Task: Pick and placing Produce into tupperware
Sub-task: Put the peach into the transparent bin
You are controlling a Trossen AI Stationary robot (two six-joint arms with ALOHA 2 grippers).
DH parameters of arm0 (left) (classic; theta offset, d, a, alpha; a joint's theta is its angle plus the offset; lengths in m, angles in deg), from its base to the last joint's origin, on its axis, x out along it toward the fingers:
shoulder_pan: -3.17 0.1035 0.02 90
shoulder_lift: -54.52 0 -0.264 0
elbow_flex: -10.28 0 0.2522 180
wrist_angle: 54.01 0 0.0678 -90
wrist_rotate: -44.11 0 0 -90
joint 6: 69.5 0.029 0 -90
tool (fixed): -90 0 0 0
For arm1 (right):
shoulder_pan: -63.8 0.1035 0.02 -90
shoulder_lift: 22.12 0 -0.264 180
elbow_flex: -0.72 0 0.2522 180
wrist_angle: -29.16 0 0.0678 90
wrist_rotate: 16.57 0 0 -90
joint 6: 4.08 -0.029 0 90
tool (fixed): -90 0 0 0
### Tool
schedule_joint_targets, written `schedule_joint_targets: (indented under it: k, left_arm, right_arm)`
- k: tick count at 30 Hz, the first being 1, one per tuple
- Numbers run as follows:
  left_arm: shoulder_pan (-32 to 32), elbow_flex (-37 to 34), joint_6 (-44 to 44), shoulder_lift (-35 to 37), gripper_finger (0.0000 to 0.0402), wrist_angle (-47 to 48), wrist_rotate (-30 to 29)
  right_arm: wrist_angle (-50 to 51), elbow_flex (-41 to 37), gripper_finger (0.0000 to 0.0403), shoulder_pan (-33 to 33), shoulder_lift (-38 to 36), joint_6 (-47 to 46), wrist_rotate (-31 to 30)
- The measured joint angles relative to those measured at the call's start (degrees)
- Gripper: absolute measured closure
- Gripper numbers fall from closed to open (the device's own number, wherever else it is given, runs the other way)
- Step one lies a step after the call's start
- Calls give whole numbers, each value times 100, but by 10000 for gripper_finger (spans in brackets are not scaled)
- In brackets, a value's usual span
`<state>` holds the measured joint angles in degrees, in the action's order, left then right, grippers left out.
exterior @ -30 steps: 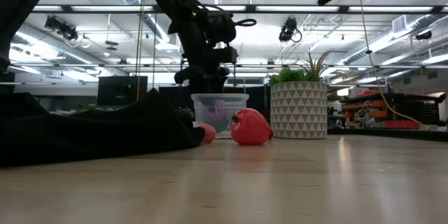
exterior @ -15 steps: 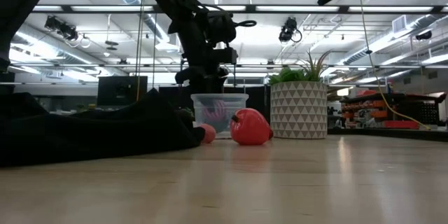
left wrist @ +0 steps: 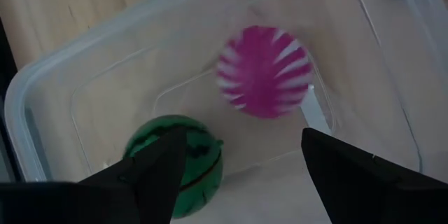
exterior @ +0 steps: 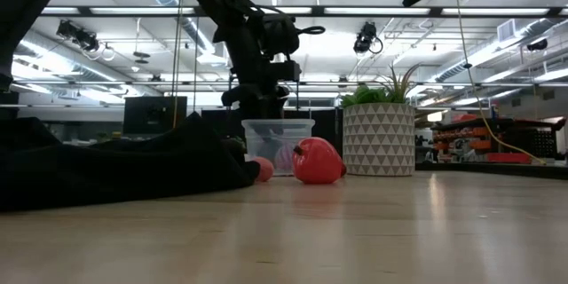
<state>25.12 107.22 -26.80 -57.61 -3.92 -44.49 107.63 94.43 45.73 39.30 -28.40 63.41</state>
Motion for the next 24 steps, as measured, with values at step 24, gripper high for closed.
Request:
schedule_joint_targets:
  k: [24]
  left_arm:
    - [-905, 2371, -1638, 56, 111, 1814, 948]
  right_arm:
    - [249, 0, 387, 0, 1, 48, -44]
